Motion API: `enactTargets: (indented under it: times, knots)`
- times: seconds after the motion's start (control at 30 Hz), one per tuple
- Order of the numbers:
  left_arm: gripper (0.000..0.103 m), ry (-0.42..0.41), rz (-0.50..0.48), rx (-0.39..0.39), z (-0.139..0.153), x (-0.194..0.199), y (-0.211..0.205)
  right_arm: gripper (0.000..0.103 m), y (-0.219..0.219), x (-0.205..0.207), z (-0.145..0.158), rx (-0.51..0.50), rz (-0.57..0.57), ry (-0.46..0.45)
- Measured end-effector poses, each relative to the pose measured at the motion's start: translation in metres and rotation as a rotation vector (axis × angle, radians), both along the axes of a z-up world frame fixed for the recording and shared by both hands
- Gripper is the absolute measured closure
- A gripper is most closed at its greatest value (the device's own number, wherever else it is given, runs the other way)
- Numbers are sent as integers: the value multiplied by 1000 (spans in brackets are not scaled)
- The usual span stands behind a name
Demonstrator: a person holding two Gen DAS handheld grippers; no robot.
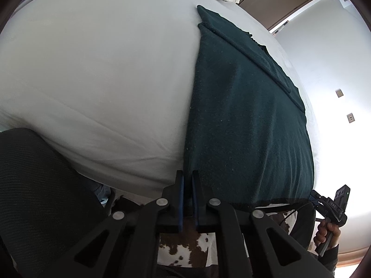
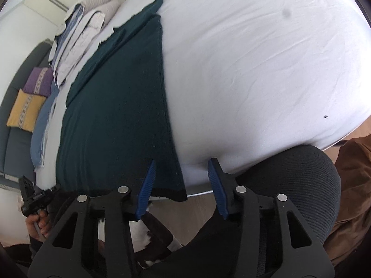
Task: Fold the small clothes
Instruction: 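Grasp the sweater hem with both grippers and lift it toward the collar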
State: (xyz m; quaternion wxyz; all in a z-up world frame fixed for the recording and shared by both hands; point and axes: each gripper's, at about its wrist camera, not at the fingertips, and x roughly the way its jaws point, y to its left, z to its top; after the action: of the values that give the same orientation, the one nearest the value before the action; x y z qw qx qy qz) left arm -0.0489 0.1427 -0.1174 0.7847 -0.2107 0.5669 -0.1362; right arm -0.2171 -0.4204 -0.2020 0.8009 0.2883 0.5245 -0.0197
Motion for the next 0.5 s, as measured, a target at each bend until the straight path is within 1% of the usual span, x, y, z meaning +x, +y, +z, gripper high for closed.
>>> enactTargets:
  times: [0.13, 0.17, 0.2, 0.27, 0.37, 0.5]
  knots:
    - [95, -3, -2, 3, 0, -1, 0, 66, 9, 7, -6, -9, 54, 30]
    - [95, -3, -1, 2, 0, -1, -1, 73, 10, 7, -6, -7, 62, 33]
    - [95, -4, -1, 1, 0, -2, -1, 84, 11, 7, -7, -6, 69, 33]
    - [95, -4, 0, 2, 0, -2, -2, 95, 14, 7, -6, -8, 82, 27]
    - [96, -12, -4, 3, 2, -4, -2, 97, 19, 5, 2, -29, 95, 2]
    - [96, -26, -1, -11, 9, -5, 1, 97, 18, -2, 20, -1, 84, -79]
